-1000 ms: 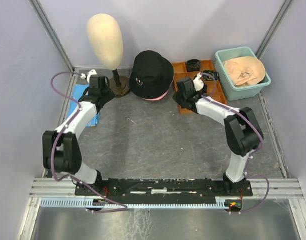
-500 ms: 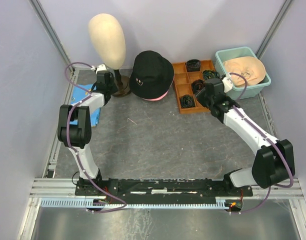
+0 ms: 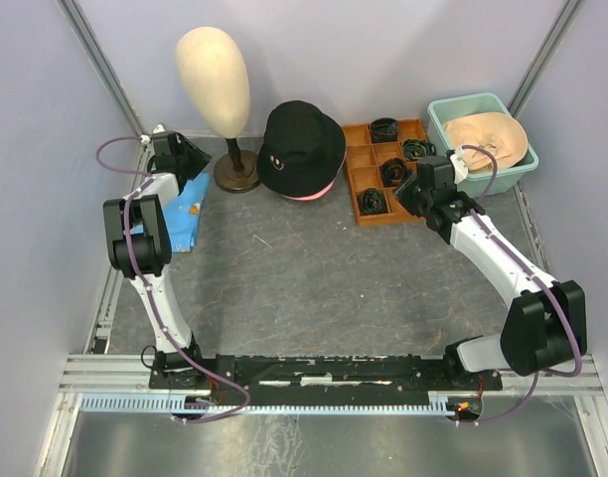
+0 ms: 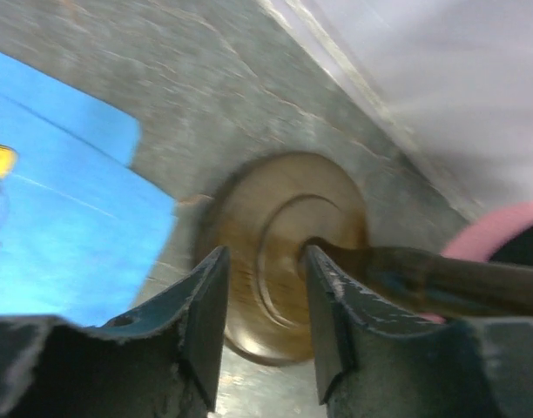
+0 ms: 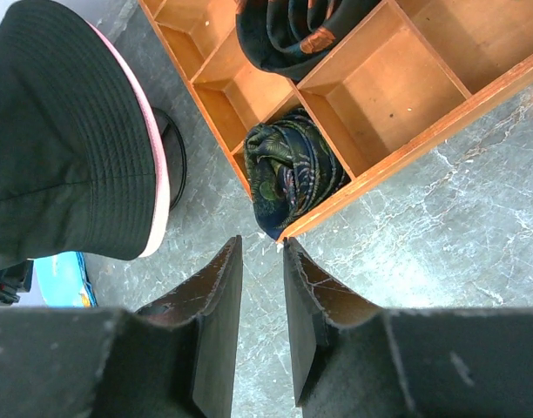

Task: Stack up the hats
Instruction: Move the hat stand to the center of the board.

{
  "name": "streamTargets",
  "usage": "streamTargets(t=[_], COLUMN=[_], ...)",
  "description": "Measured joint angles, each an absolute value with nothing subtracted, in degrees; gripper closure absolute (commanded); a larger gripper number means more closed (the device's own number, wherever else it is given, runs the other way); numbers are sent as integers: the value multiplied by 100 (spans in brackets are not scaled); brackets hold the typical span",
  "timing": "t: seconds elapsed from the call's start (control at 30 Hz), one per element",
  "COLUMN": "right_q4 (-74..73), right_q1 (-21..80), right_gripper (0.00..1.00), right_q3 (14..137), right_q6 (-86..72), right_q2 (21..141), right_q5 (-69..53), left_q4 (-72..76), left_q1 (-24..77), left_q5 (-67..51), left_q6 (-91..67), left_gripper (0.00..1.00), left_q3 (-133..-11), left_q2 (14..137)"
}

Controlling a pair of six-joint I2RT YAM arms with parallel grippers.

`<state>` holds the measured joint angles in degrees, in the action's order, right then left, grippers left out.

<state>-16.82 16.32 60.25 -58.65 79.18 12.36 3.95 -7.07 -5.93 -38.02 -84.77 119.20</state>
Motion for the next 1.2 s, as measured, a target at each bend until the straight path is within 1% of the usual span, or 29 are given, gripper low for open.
streamTargets(t=[0.07, 0.13, 0.23, 0.33, 0.37, 0.43, 0.57, 0.67, 0.97, 1.2], right_q4=[-1684, -1684, -1680, -1678, -1675, -1673, -1671, -1645, -1717, -1820], right_q1=[1627, 1605, 1557, 1525, 1522, 1520, 1514, 1481, 1212, 915], right_gripper=[67, 67, 67, 67, 67, 67, 66, 66, 66, 66], right_q3=[6025, 6025, 6025, 6025, 6025, 6025, 6016, 5922, 5540, 5413], right_q6=[-5863, -5863, -5863, -5867, -5867, -5867, -5867, -5865, -5846, -5739], right_q2=[7964, 7994, 7999, 7999, 7999, 7999, 7985, 7909, 7476, 7203], right_q5=[1175, 1109, 1035, 947, 928, 893, 829, 770, 679, 541], left_q4=[631, 1151, 2036, 3181, 3437, 3944, 4786, 5345, 6265, 6410], left_q1=[-703, -687, -648, -534, -497, -390, -93, 110, 513, 600], left_q5=[-1017, -1332, -1566, -1203, -1052, -746, -143, 250, 923, 1044], left_q6=[-4095, -4331, -4469, -4381, -4324, -4082, -3468, -3111, -2582, -2342], left_gripper=[40, 40, 42, 40, 39, 35, 28, 27, 27, 27], left_q3=[-8359, -7920, -6794, -5450, -5170, -4799, -4692, -4711, -5299, -5741], left_q2=[11917, 11762, 11323, 10781, 10663, 10525, 10506, 10532, 11231, 11778])
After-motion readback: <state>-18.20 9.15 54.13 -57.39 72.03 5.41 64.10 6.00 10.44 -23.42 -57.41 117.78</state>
